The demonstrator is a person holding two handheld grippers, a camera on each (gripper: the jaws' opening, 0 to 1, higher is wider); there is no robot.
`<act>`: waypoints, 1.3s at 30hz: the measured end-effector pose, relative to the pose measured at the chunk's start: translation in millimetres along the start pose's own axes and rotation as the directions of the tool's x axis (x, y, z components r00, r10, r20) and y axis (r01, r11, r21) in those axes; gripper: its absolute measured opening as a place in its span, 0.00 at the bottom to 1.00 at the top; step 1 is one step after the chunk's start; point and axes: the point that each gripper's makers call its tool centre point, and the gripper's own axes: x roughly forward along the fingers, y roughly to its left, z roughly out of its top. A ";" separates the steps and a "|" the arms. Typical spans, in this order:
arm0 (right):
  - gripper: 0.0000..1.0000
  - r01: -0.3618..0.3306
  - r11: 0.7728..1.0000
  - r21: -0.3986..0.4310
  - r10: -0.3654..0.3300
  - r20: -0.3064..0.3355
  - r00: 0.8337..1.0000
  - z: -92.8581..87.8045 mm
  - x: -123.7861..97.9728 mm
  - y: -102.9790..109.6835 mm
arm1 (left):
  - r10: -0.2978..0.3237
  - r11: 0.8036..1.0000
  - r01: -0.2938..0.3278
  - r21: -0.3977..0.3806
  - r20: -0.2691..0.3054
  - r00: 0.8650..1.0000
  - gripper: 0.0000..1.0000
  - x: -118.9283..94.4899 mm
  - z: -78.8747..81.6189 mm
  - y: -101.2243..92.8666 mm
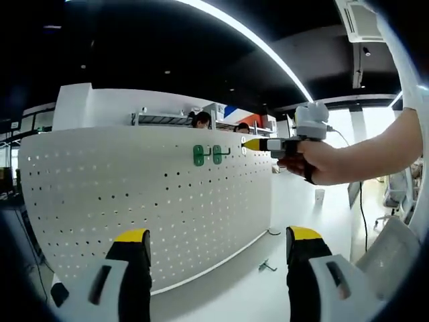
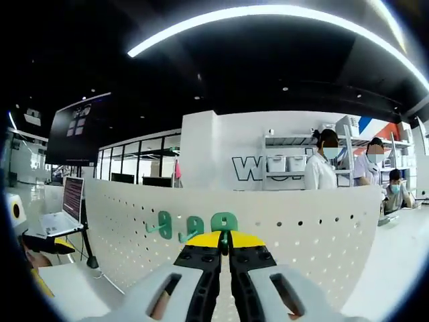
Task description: Insert the hook assembly into the mounting plate slot until the hook locks in place.
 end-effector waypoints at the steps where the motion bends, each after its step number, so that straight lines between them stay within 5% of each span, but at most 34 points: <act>1: 0.01 0.002 1.000 -0.004 -0.002 -0.001 1.000 -0.3 1.0 0.0 | 0.001 1.000 -0.001 0.000 -0.001 1.000 0.85 -0.4 -0.2 0.1; 39: 0.01 0.025 1.000 0.016 -0.025 -0.005 1.000 -16.8 30.1 -11.3 | 0.053 0.997 -0.055 -0.045 -0.035 0.998 0.82 -19.5 -13.8 5.6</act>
